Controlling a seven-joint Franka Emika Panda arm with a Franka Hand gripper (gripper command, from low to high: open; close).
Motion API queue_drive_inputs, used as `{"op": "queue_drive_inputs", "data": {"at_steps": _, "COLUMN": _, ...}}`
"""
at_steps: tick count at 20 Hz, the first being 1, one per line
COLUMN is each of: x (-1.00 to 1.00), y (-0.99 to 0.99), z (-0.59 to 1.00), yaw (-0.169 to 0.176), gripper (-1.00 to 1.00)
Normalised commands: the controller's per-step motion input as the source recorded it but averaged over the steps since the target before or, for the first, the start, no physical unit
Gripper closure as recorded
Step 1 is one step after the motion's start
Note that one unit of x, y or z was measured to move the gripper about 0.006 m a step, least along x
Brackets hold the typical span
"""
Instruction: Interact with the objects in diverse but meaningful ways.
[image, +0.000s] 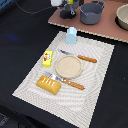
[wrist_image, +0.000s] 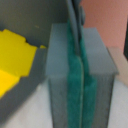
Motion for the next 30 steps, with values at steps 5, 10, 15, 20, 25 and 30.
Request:
{"op": "queue_drive_inputs", "data": {"at_steps": 5, "x": 0.33, "y": 0.11, "z": -0.07, "yaw": -0.042, "gripper": 1.00}}
{"op": "queue_drive_inputs", "data": {"at_steps": 10, "x": -0.04, "y": 0.00, "z": -0.12, "yaw": 0.000, "gripper": 1.00}}
{"op": "queue_drive_inputs", "data": {"at_steps": 15, "x": -0.33, "y": 0.00, "z": -0.03, "yaw": 0.011, "gripper": 1.00}}
{"op": "queue_drive_inputs", "data": {"at_steps": 20, "x": -0.40, "y": 0.00, "z": -0.02, "yaw": 0.036, "gripper": 1.00}}
{"op": "queue_drive_inputs", "data": {"at_steps": 25, "x": -0.37, "y": 0.05, "z": -0.09, "yaw": 0.071, "gripper": 1.00}}
{"op": "queue_drive_inputs", "data": {"at_steps": 30, "x": -0.21, "y": 0.09, "z": -0.11, "yaw": 0.060, "gripper": 1.00}}
